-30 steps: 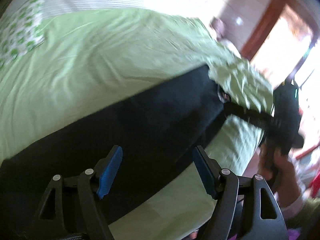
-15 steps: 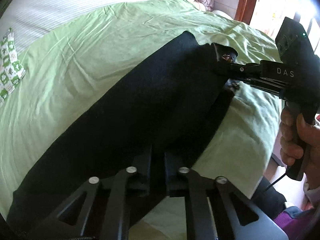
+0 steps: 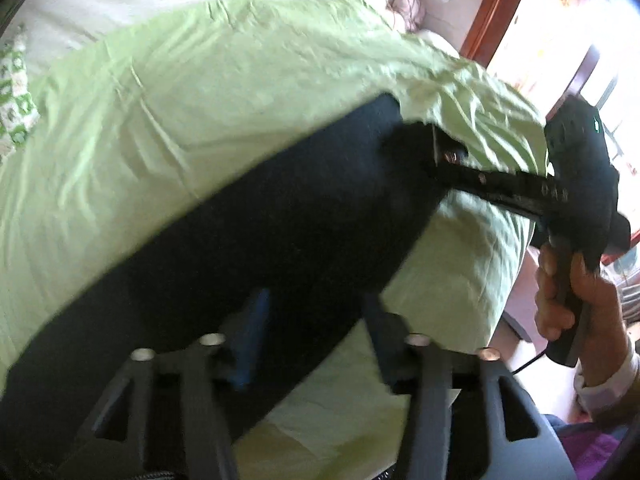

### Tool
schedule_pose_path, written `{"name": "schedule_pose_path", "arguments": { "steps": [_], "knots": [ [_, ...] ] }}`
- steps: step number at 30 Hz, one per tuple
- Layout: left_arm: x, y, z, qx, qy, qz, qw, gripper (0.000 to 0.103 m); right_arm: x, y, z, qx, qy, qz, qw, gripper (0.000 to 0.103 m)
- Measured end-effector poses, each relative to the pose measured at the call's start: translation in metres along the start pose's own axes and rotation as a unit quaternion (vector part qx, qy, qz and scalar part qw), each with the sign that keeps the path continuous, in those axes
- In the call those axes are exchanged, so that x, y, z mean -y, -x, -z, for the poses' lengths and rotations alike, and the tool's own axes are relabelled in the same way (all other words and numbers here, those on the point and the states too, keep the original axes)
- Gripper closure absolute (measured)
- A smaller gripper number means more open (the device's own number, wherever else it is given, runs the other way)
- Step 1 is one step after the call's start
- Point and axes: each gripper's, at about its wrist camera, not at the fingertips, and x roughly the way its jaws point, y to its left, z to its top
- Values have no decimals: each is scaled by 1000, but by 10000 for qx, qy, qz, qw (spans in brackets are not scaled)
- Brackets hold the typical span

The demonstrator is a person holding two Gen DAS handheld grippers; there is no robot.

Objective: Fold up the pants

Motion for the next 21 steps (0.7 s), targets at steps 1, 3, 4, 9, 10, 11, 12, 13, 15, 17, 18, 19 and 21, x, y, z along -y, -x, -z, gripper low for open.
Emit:
{"name": "schedule_pose_path", "arguments": {
  "steps": [1,3,4,9,10,11,12,13,15,17,18,19,21],
  "knots": [
    [-3,5,-4,19,27,100,9999,49,-1,4,0,35,29,26,10000,86],
    [-6,13,-12,93,64,194,9997,48,-3,11,1,109,55,95,9999,82],
    [-7,14,-17,125,72,213,9997,48,-3,15,2,156,84,180,9997,77],
    [-11,-2,-56,54,9,246,9997,46,3,28,3,288,-1,226,9993,65],
    [-12,-8,-63,-9,-1,314,9995,46,4,28,2,273,-24,225,9994,65],
    [-13,-18,-71,-103,-19,417,9991,46,5,27,3,264,-52,251,9993,63],
    [-13,-25,-76,-174,-37,488,9987,46,7,26,3,246,-92,302,9992,61],
    [-13,-31,-80,-253,-55,552,9981,46,9,24,3,210,-150,370,9990,57],
    [-14,-49,-94,-413,-75,630,9971,46,11,21,5,176,-226,276,9992,57],
    [-14,-62,-107,-548,-107,781,9954,45,11,20,6,148,-247,205,9994,57],
    [-13,-67,-112,-590,-132,863,9944,39,11,19,6,128,-222,161,9995,57],
    [-12,-73,-120,-674,-173,1042,9921,36,10,17,6,104,-213,152,9996,57],
    [-12,-84,-130,-774,-116,1212,9895,35,11,10,7,36,-209,148,9997,57]
  ]
}}
